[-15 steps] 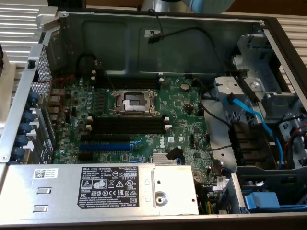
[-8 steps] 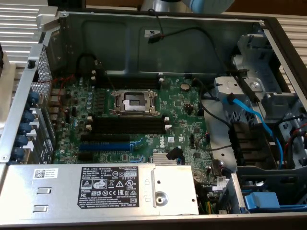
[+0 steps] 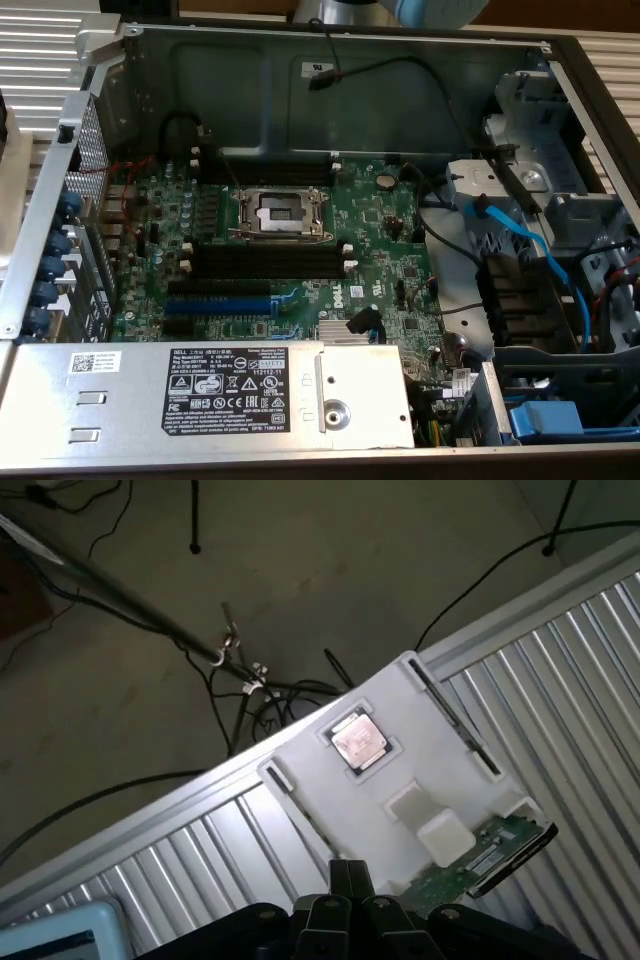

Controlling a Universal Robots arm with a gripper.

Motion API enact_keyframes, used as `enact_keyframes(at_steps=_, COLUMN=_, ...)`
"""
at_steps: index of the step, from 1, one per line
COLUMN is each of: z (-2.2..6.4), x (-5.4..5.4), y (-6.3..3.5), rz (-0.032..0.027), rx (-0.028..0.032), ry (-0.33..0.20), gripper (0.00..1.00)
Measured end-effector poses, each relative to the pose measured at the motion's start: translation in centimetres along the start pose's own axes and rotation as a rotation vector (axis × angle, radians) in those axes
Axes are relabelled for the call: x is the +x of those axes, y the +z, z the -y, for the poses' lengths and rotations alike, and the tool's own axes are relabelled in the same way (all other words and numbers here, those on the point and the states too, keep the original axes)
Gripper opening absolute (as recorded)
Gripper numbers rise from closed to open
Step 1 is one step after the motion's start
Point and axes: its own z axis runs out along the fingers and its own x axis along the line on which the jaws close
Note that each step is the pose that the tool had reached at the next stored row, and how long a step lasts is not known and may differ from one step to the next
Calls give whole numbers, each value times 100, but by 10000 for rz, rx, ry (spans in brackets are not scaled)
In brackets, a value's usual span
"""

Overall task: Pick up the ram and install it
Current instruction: 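Pick up the ram and move it above insertion slot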

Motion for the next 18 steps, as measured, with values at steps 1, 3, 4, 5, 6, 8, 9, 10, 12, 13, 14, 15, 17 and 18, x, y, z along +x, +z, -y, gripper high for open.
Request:
enact_keyframes(at_steps=1, z=0, x=0, y=0, rz=-5, rx=2, ry=-181, gripper=10)
enact_keyframes(at_steps=3, z=0, x=0, y=0, rz=-15, rx=7, ry=-539, gripper=10)
enact_keyframes(at_steps=4, z=0, x=0, y=0, rz=-21, rx=9, ry=-720, gripper=10)
enact_keyframes(at_steps=5, z=0, x=0, y=0, rz=-26, rx=11, ry=-899, gripper=10)
enact_keyframes(at_steps=6, z=0, x=0, y=0, rz=-31, rx=13, ry=-1080, gripper=10)
enact_keyframes(at_steps=8, z=0, x=0, y=0, rz=-42, rx=18, ry=-1455, gripper=10)
enact_keyframes(at_steps=9, z=0, x=0, y=0, rz=-48, rx=20, ry=-1629, gripper=10)
enact_keyframes(at_steps=10, z=0, x=0, y=0, rz=-53, rx=22, ry=-1808, gripper=10)
enact_keyframes(at_steps=12, z=0, x=0, y=0, rz=-65, rx=26, ry=-2184, gripper=10)
enact_keyframes(at_steps=13, z=0, x=0, y=0, rz=-70, rx=29, ry=-2365, gripper=10)
enact_keyframes(at_steps=14, z=0, x=0, y=0, rz=-75, rx=31, ry=-2538, gripper=10)
enact_keyframes(at_steps=15, z=0, x=0, y=0, rz=-81, rx=33, ry=-2719, gripper=10)
enact_keyframes(at_steps=17, z=0, x=0, y=1, rz=-91, rx=38, ry=-3089, gripper=10)
enact_keyframes(at_steps=18, z=0, x=0, y=0, rz=-97, rx=40, ry=-3280, gripper=10)
